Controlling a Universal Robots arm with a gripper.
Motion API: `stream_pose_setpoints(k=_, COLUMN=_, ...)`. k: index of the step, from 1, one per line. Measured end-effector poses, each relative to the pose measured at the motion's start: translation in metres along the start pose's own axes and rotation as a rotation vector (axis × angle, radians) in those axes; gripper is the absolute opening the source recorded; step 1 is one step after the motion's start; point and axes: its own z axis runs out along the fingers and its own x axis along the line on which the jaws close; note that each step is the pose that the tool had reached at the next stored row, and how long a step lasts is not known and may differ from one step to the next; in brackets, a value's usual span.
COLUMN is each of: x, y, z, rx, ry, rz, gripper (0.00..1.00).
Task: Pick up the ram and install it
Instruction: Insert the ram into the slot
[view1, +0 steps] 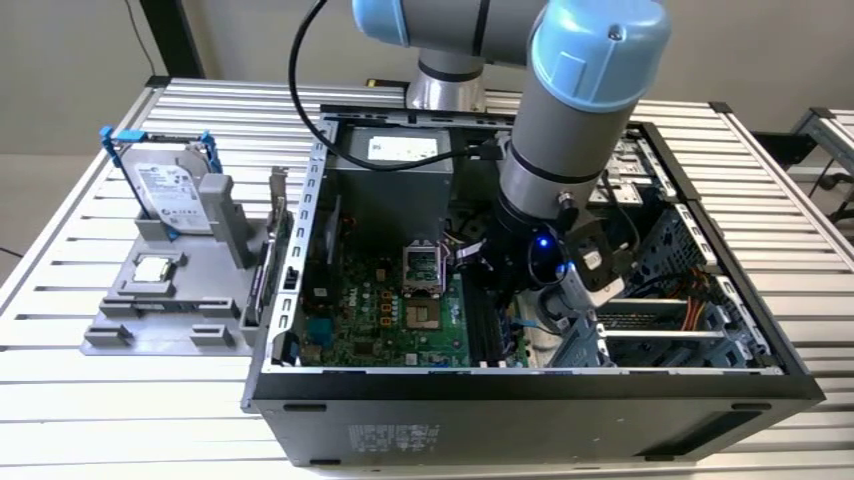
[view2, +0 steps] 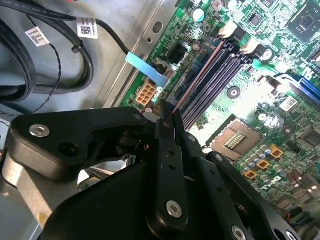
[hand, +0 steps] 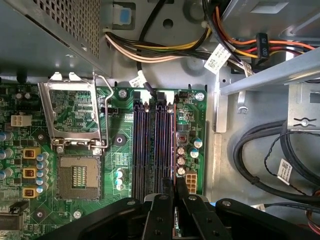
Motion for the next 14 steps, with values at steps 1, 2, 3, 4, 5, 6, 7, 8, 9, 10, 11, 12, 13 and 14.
stream_pose_setpoints(k=1, x=0.0000, y=0.0000, z=-0.0004, rx=0.0002, ry=0.0002, rz=0.000, gripper=0.00)
stream_pose_setpoints(k=2, x=0.0000, y=0.0000, z=-0.0012, rx=0.0002, ry=0.0003, rz=0.000, gripper=0.00)
stream_pose_setpoints(k=3, x=0.0000, y=0.0000, z=-0.0020, rx=0.0001, ry=0.0005, rz=0.000, gripper=0.00)
stream_pose_setpoints(k=4, x=0.0000, y=0.0000, z=-0.0028, rx=0.0000, ry=0.0007, rz=0.000, gripper=0.00)
stream_pose_setpoints(k=5, x=0.0000, y=-0.0002, z=-0.0034, rx=0.0001, ry=0.0008, rz=0.000, gripper=0.00)
stream_pose_setpoints(k=6, x=0.0000, y=-0.0002, z=-0.0032, rx=-0.0002, ry=0.0007, rz=0.000, gripper=0.00)
stream_pose_setpoints(k=7, x=0.0000, y=-0.0004, z=-0.0033, rx=-0.0001, ry=0.0008, rz=0.000, gripper=0.00)
stream_pose_setpoints(k=8, x=0.0000, y=-0.0006, z=-0.0034, rx=0.0000, ry=0.0008, rz=0.000, gripper=0.00)
stream_pose_setpoints(k=9, x=0.0001, y=-0.0007, z=-0.0034, rx=0.0000, ry=0.0008, rz=0.000, gripper=0.00)
stream_pose_setpoints(k=10, x=0.0001, y=-0.0007, z=-0.0034, rx=-0.0001, ry=0.0008, rz=0.000, gripper=0.00)
stream_pose_setpoints(k=11, x=0.0003, y=-0.0007, z=-0.0033, rx=-0.0001, ry=0.0008, rz=0.000, gripper=0.00)
stream_pose_setpoints(k=12, x=0.0006, y=-0.0008, z=-0.0032, rx=0.0001, ry=0.0008, rz=0.000, gripper=0.00)
stream_pose_setpoints(k=13, x=0.0008, y=-0.0008, z=-0.0031, rx=0.0004, ry=0.0009, rz=0.000, gripper=0.00)
stream_pose_setpoints(k=14, x=0.0010, y=-0.0008, z=-0.0031, rx=0.0006, ry=0.0009, rz=0.000, gripper=0.00)
